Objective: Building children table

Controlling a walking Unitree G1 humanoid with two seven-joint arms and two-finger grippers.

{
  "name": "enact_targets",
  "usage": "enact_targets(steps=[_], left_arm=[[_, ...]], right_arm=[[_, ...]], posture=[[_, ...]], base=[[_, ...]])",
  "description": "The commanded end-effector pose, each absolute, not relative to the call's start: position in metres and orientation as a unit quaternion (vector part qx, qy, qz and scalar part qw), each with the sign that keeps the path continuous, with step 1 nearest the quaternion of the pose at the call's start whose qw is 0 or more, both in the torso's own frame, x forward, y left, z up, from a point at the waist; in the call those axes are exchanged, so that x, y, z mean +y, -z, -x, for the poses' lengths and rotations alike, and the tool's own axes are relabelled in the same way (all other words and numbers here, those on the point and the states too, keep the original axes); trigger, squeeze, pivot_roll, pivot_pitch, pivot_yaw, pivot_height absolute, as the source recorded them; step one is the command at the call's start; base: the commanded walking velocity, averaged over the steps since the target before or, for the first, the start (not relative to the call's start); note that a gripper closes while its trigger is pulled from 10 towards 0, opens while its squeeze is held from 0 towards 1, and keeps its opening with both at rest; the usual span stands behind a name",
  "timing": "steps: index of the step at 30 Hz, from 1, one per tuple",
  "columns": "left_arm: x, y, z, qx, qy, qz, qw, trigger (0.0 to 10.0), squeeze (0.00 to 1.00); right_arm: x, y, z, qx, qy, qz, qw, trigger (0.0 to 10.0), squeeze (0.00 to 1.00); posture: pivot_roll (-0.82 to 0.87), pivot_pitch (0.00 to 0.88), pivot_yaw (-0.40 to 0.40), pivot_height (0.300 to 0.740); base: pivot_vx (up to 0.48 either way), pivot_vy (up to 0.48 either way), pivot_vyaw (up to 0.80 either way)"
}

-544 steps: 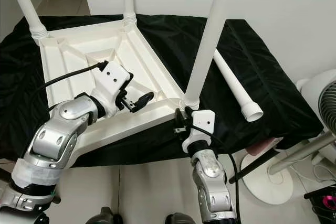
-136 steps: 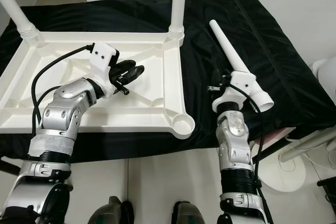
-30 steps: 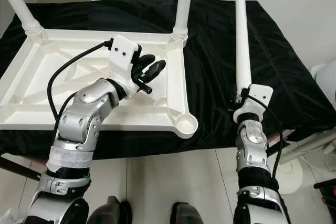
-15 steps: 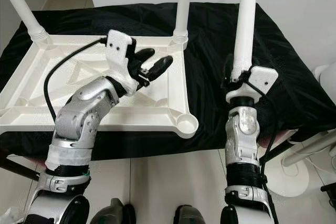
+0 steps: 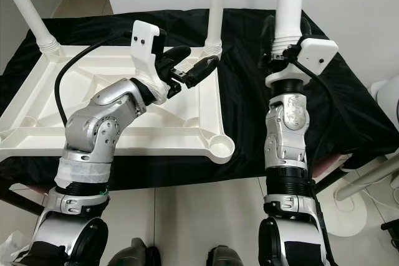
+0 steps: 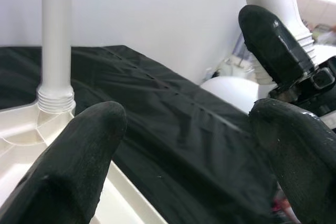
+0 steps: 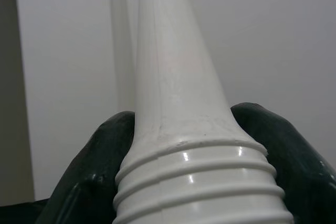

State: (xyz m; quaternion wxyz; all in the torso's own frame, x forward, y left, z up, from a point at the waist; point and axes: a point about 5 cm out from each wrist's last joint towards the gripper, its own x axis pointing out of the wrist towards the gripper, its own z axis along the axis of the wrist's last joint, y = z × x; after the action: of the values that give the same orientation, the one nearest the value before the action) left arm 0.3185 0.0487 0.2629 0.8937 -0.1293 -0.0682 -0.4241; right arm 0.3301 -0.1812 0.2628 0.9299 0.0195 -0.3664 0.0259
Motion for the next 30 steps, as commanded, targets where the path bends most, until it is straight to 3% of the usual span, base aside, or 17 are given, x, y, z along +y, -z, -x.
enact_targets(steps=[1, 5, 8, 9, 10, 11, 13, 14, 22, 30], left_arm=[[0.047, -0.27, -0.314, -0.079, 0.464, 0.136, 0.872, 10.0, 0.0], [0.06, -0.285, -0.313, -0.099, 0.508, 0.197, 0.833, 10.0, 0.0], [0.062, -0.286, -0.314, -0.099, 0.515, 0.198, 0.828, 10.0, 0.06], [0.063, -0.287, -0.315, -0.095, 0.518, 0.203, 0.825, 10.0, 0.63], [0.063, -0.287, -0.315, -0.095, 0.518, 0.203, 0.825, 10.0, 0.63], [0.064, -0.287, -0.318, -0.088, 0.518, 0.209, 0.825, 10.0, 0.93], [0.064, -0.287, -0.318, -0.088, 0.518, 0.209, 0.825, 10.0, 0.93], [0.064, -0.288, -0.321, -0.081, 0.518, 0.215, 0.824, 10.0, 0.0], [0.055, -0.287, -0.336, -0.042, 0.51, 0.211, 0.833, 10.0, 0.0], [0.055, -0.288, -0.343, -0.035, 0.501, 0.222, 0.836, 10.0, 0.0]], right_arm=[[-0.175, -0.271, -0.327, -0.387, -0.042, -0.015, 0.921, 10.0, 0.0], [-0.158, -0.263, -0.325, -0.371, -0.105, 0.008, 0.923, 10.0, 0.0], [-0.155, -0.26, -0.324, -0.365, -0.118, 0.012, 0.924, 10.0, 0.0], [-0.153, -0.256, -0.324, -0.359, -0.128, 0.015, 0.924, 10.0, 0.0], [-0.153, -0.256, -0.324, -0.359, -0.128, 0.015, 0.924, 10.0, 0.0], [-0.149, -0.252, -0.323, -0.35, -0.145, 0.019, 0.925, 10.0, 0.0], [-0.149, -0.252, -0.323, -0.35, -0.145, 0.019, 0.925, 10.0, 0.0], [-0.145, -0.246, -0.321, -0.339, -0.165, 0.025, 0.926, 10.0, 0.0], [-0.12, -0.218, -0.306, -0.289, -0.254, 0.039, 0.922, 10.0, 0.0], [-0.11, -0.2, -0.294, -0.26, -0.285, 0.044, 0.922, 10.0, 0.0]], posture=[[-0.12, 0.0, 0.04, 0.74], [-0.11, 0.0, 0.034, 0.74], [-0.11, 0.0, 0.034, 0.74], [-0.11, 0.0, 0.034, 0.74], [-0.11, 0.0, 0.034, 0.74], [-0.11, 0.0, 0.038, 0.74], [-0.11, 0.0, 0.038, 0.74], [-0.11, 0.0, 0.04, 0.74], [-0.13, 0.02, 0.053, 0.74], [-0.14, 0.03, 0.05, 0.74]], base=[[0.0, 0.0, 0.0], [0.0, 0.0, 0.0], [0.0, 0.0, 0.0], [0.0, 0.0, 0.0], [0.0, 0.0, 0.0], [0.0, 0.0, 0.0], [0.0, 0.0, 0.0], [0.0, 0.0, 0.0], [0.0, 0.0, 0.0], [0.0, 0.0, 0.0]])
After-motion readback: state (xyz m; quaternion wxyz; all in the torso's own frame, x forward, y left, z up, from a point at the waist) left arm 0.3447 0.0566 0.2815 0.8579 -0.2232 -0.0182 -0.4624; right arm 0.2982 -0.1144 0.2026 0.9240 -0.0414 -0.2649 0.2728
